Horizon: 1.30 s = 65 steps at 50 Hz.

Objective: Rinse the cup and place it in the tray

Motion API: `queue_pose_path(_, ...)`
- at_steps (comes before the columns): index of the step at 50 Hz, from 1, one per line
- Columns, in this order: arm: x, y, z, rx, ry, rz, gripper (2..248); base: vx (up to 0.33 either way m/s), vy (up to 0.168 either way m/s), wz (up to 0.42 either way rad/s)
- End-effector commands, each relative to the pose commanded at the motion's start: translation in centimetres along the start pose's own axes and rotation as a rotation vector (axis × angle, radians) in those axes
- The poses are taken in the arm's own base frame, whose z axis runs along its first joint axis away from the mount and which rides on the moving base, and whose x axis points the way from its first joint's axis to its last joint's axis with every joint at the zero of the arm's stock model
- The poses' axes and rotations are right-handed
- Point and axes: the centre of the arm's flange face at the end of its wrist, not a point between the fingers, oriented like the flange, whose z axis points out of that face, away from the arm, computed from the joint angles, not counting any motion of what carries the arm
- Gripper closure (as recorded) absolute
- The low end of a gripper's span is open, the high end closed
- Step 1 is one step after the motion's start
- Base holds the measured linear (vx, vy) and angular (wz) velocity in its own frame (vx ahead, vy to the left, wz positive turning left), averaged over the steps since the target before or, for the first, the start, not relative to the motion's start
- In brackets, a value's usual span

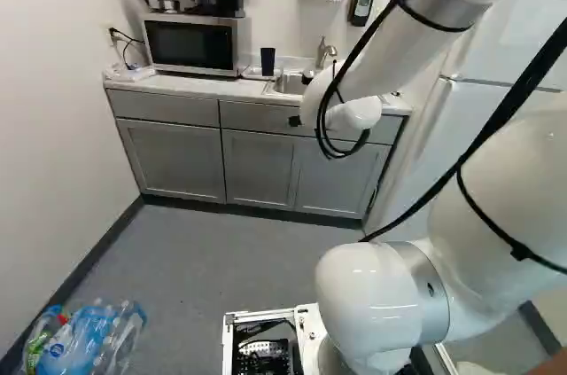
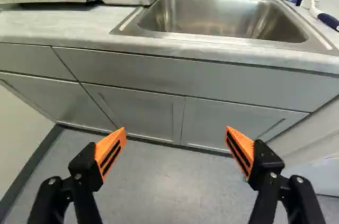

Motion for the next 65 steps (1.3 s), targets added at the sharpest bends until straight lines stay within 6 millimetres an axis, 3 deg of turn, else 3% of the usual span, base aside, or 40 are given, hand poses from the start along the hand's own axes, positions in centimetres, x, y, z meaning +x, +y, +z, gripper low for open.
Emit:
queue_pose_path(32, -6.7, -0.9, -2.7, 0.022, 0.114, -0.006, 3, 0.000, 0.000, 0.000)
queue_pose_path(65, -10.3, -1.3, -4.6, 0.035, 0.178, -0.009, 3, 0.000, 0.000, 0.000)
